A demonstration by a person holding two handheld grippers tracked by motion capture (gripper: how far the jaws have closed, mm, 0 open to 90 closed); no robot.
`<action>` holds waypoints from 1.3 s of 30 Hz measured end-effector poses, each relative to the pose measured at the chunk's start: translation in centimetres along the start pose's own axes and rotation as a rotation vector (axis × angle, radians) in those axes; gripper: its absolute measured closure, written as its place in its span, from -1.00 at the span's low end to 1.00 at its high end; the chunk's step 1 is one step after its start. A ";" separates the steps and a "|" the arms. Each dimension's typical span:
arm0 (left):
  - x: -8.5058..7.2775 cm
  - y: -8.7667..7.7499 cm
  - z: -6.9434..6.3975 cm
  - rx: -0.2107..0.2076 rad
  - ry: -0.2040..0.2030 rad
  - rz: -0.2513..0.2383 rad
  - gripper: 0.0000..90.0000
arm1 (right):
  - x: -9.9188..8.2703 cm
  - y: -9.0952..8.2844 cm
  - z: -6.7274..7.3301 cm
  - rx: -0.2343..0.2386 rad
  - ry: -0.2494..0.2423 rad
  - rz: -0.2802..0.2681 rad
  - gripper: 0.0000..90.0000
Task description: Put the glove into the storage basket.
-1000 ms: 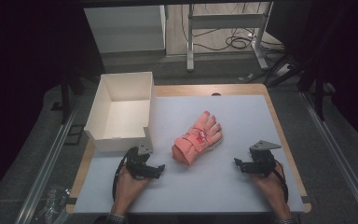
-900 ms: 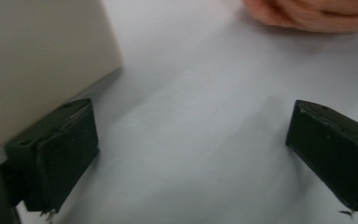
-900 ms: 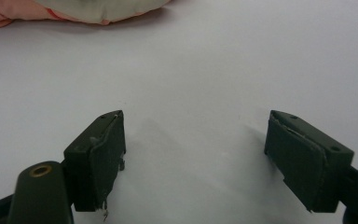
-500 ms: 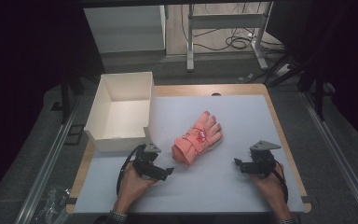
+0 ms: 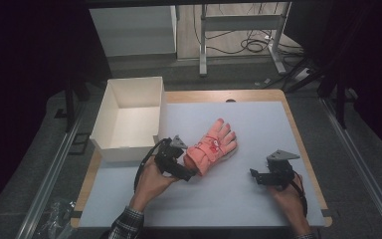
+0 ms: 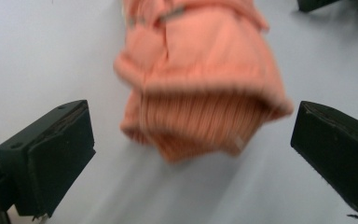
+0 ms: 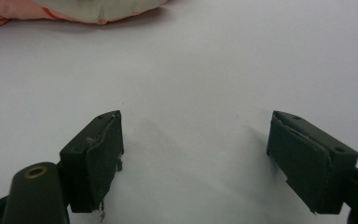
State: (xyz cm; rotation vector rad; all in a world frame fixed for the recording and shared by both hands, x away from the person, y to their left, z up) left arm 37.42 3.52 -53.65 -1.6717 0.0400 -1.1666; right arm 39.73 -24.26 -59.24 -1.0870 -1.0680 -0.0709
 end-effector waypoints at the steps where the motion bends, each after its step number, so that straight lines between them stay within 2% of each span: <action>1: 0.5 0.0 0.0 0.000 0.005 -0.002 -1.00 | 0.0 0.0 0.0 0.000 0.001 0.000 -0.58; 5: 2.3 0.3 -0.1 -0.013 0.015 0.011 -1.00 | 0.0 0.0 0.0 0.001 0.000 0.000 -0.58; 10: 4.1 1.9 -0.5 -0.014 0.045 0.052 -1.00 | 0.0 0.0 0.0 0.001 -0.001 0.000 -0.58; 16: 4.9 4.3 -1.1 -0.002 0.088 0.110 -1.00 | 0.0 0.0 0.0 0.001 0.003 0.000 -0.58; 18: 4.8 5.1 -1.3 0.003 0.095 0.128 -1.00 | 0.0 0.0 0.0 0.002 0.002 0.000 -0.58; 21: 4.1 6.3 -1.2 0.035 0.120 0.172 -1.00 | 0.0 0.0 0.0 0.002 0.003 0.000 -0.58; 25: 2.9 7.5 -1.0 0.030 0.130 0.211 -1.00 | 0.0 0.0 0.0 0.002 0.001 -0.001 -0.58; 28: 1.9 8.3 -0.8 0.027 0.123 0.237 -1.00 | 0.0 0.0 0.0 0.002 0.001 0.000 -0.58; 32: 1.2 8.9 -0.9 0.004 0.106 0.240 -1.00 | 0.0 0.0 0.0 0.002 0.000 -0.001 -0.59; 34: 0.6 9.2 -1.1 -0.003 0.105 0.263 -0.98 | 0.0 0.0 0.0 0.002 0.000 0.000 -0.58; 36: 0.4 9.2 -1.2 0.019 0.117 0.251 -0.96 | 0.0 0.0 0.0 0.002 0.001 -0.001 -0.58; 39: 0.4 8.9 -1.3 0.028 0.099 0.248 -0.86 | 0.0 0.0 0.0 0.001 0.000 -0.001 -0.58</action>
Point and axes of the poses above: each handheld gripper's, and its own axes: y roughly forward along the jaws, x roughly out of its top, z roughly to its left, the point moved 9 cm from there along y, roughly forward along the jaws, and after that the axes turned 9 degrees about x, right-handed, at the moved point
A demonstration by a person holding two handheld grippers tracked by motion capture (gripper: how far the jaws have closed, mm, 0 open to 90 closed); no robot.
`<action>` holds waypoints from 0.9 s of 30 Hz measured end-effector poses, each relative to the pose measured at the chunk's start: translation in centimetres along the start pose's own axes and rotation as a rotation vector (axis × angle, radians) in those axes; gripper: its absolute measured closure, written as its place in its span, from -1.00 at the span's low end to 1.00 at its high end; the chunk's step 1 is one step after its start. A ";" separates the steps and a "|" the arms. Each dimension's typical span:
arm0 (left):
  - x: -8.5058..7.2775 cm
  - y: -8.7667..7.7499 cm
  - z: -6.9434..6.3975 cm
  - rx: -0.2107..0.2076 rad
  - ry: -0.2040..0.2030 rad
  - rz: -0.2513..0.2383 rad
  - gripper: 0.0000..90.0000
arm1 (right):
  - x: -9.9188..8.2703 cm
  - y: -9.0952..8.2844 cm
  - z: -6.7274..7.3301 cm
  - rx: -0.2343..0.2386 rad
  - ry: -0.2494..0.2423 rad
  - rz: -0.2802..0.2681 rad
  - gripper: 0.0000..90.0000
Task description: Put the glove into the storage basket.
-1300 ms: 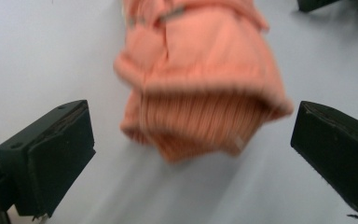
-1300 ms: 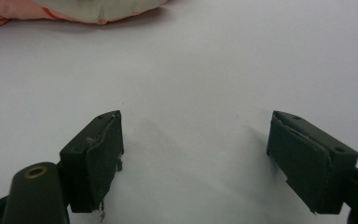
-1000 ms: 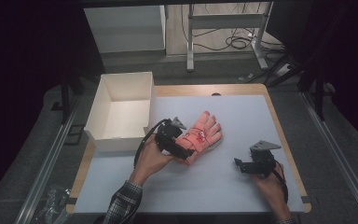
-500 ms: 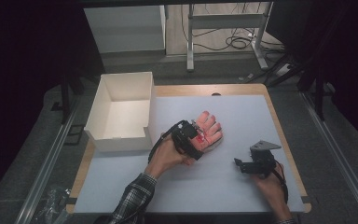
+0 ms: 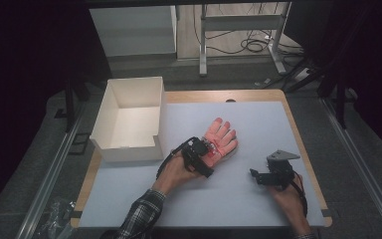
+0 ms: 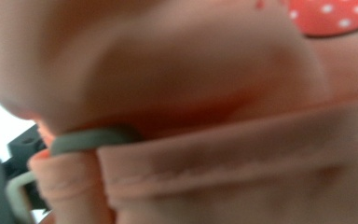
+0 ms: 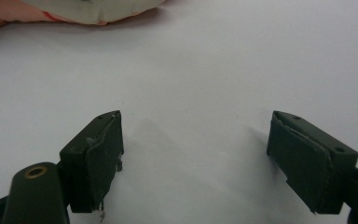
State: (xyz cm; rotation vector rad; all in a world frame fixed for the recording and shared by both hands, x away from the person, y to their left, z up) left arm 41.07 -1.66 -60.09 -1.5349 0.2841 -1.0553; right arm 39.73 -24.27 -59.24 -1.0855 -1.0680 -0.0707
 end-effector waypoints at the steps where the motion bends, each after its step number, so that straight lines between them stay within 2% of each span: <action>1: 0.0 -0.2 0.0 0.002 -0.005 0.003 -0.80 | 0.0 0.0 0.0 0.000 0.000 0.000 -0.59; 4: 0.0 -0.5 -0.1 0.009 -0.010 0.016 -0.57 | 0.0 0.0 0.0 0.000 0.000 0.000 -0.58; 7: 0.1 -0.9 -0.2 0.012 0.014 0.037 -0.39 | 0.0 0.0 0.0 0.000 0.000 0.000 -0.58; 9: 0.1 -1.0 -0.2 0.013 0.027 0.037 -0.29 | 0.0 0.0 0.0 0.000 0.000 0.000 -0.58; 11: 0.2 -1.2 -0.2 0.003 0.023 0.026 -0.22 | 0.0 0.0 0.0 0.000 0.000 0.000 -0.58; 15: 0.3 -1.5 0.1 -0.010 0.017 0.013 -0.19 | 0.0 0.0 0.0 0.000 0.000 0.000 -0.58; 19: 0.8 -2.1 0.4 0.008 0.012 0.005 -0.17 | 0.0 0.0 0.0 0.000 0.003 0.001 -0.58; 27: 2.3 -4.2 1.2 0.011 -0.017 -0.020 -0.18 | 0.0 0.0 0.0 0.000 0.002 0.001 -0.59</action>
Point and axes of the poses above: each handheld gripper's, and its own axes: y roughly forward along the jaws, x roughly out of its top, z roughly to its left, the point moved 9 cm from there along y, roughly forward along the jaws, and after that the axes turned 9 degrees about x, right-handed, at the moved point
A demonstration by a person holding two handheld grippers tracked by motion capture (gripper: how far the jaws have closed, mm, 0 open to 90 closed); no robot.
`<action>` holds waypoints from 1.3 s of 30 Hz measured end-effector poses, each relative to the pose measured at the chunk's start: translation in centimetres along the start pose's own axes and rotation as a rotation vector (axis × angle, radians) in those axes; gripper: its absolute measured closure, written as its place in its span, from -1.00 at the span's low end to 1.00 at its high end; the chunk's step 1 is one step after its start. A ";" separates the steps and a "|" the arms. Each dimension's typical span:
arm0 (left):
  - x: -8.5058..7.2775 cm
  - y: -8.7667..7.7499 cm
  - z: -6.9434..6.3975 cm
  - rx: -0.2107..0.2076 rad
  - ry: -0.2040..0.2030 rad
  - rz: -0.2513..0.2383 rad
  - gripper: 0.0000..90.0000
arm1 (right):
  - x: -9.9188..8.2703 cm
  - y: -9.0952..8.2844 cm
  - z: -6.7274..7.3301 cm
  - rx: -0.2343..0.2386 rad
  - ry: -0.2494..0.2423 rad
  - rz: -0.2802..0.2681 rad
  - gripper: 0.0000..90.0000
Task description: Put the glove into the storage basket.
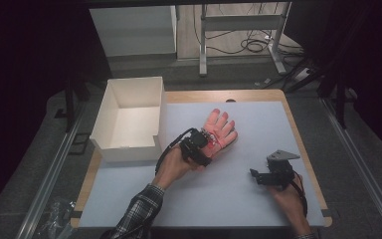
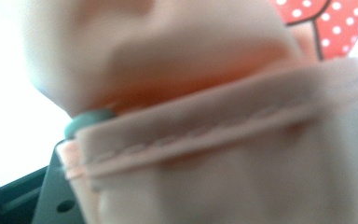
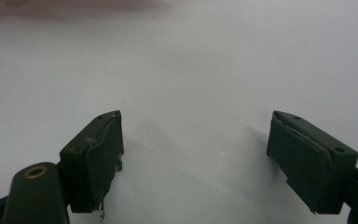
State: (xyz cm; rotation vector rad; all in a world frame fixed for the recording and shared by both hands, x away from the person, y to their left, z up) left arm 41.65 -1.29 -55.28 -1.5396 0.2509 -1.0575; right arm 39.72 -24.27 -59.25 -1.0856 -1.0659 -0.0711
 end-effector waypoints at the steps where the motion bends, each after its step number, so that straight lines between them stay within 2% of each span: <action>1: 0.2 -0.3 0.1 -0.003 -0.006 -0.003 -0.18 | 0.0 0.0 0.0 0.000 0.000 0.000 -0.58; 4: 0.8 -1.1 0.5 -0.005 -0.022 -0.010 -0.18 | 0.0 0.0 0.0 0.000 0.000 -0.003 -0.59; 10: 2.0 -3.0 1.7 0.025 -0.045 -0.036 -0.19 | 0.0 0.0 0.0 0.000 0.000 -0.002 -0.59; 13: 2.4 -3.8 2.5 0.045 -0.053 -0.031 -0.19 | 0.0 0.0 0.0 0.001 0.001 -0.002 -0.58; 16: 2.8 -4.5 3.3 0.052 -0.088 -0.036 -0.19 | 0.0 0.0 0.0 0.001 0.001 -0.002 -0.59; 18: 3.0 -5.0 4.1 0.060 -0.081 -0.024 -0.19 | 0.0 0.0 0.0 0.001 0.002 -0.002 -0.59; 24: 3.8 -6.6 5.7 0.089 -0.117 -0.035 -0.20 | 0.0 0.0 0.0 0.001 0.001 -0.002 -0.58; 30: 4.2 -8.6 8.1 0.120 -0.152 -0.032 -0.20 | 0.0 0.0 0.0 0.002 0.002 -0.002 -0.59; 39: 3.4 -10.8 12.4 0.174 -0.254 -0.031 -0.20 | 0.0 0.0 0.0 0.002 0.001 -0.002 -0.59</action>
Point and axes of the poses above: each handheld gripper's, and its own axes: y roughly forward along the jaws, x roughly out of its top, z roughly to its left, the point moved 9 cm from there along y, roughly forward along the jaws, and after that the axes turned 9 degrees about x, right-handed, at the moved point
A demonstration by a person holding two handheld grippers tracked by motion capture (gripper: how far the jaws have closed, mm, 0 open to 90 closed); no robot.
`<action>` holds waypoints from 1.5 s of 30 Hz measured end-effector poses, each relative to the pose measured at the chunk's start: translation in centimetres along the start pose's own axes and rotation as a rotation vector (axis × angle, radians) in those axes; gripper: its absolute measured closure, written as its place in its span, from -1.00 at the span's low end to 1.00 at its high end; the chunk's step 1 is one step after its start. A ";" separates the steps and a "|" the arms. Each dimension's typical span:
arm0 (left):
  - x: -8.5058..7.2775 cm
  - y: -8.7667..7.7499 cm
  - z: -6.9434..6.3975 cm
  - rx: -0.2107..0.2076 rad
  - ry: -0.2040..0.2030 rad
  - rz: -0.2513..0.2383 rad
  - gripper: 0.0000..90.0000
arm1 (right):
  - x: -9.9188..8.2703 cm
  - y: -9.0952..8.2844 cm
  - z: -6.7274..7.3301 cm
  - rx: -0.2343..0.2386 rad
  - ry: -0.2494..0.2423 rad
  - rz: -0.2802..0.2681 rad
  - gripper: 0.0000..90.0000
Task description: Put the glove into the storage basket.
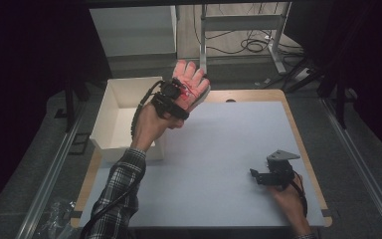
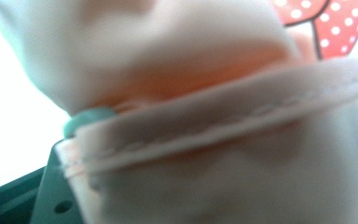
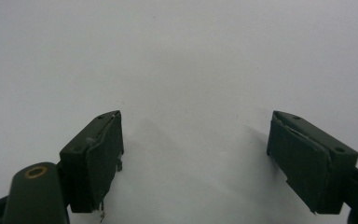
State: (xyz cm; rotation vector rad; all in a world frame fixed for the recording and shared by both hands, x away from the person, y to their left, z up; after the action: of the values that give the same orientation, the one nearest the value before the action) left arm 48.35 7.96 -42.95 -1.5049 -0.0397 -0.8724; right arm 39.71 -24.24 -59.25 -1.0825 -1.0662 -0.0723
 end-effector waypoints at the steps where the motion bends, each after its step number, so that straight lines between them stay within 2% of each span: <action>1: -0.1 -0.1 0.6 0.008 -0.019 0.001 -0.20 | 0.0 0.0 0.0 0.000 -0.001 0.001 -0.58; 6: -0.8 -0.7 3.5 0.043 -0.109 0.004 -0.20 | 0.0 0.0 0.0 0.000 0.000 0.000 -0.58; 14: -3.2 -0.6 7.4 0.083 -0.190 0.031 -0.22 | 0.0 0.0 0.0 0.000 0.000 0.000 -0.59; 24: -6.7 1.0 11.4 0.128 -0.303 0.071 -0.23 | 0.0 0.0 0.0 -0.002 0.000 -0.001 -0.59; 27: -7.2 1.4 11.8 0.127 -0.314 0.079 -0.23 | 0.0 0.0 0.0 -0.002 0.000 -0.001 -0.59; 28: -7.8 2.1 11.9 0.125 -0.326 0.087 -0.23 | 0.0 0.0 0.0 -0.002 -0.001 -0.001 -0.59; 35: -9.0 4.9 11.7 0.106 -0.334 0.121 -0.25 | 0.0 0.0 0.0 -0.002 -0.001 -0.001 -0.59; 45: -9.7 8.9 11.1 0.095 -0.350 0.184 -0.26 | 0.0 0.0 0.0 -0.002 0.000 -0.001 -0.59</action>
State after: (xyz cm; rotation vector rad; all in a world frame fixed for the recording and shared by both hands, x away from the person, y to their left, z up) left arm 51.54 20.64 -54.18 -1.5291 -0.1939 -0.4480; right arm 39.74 -24.26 -59.25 -1.0840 -1.0671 -0.0737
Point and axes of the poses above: each handheld gripper's, and its own axes: y roughly forward along the jaws, x roughly out of its top, z roughly to its left, the point moved 9 cm from there along y, roughly forward along the jaws, and after that the axes turned 9 degrees about x, right-handed, at the moved point
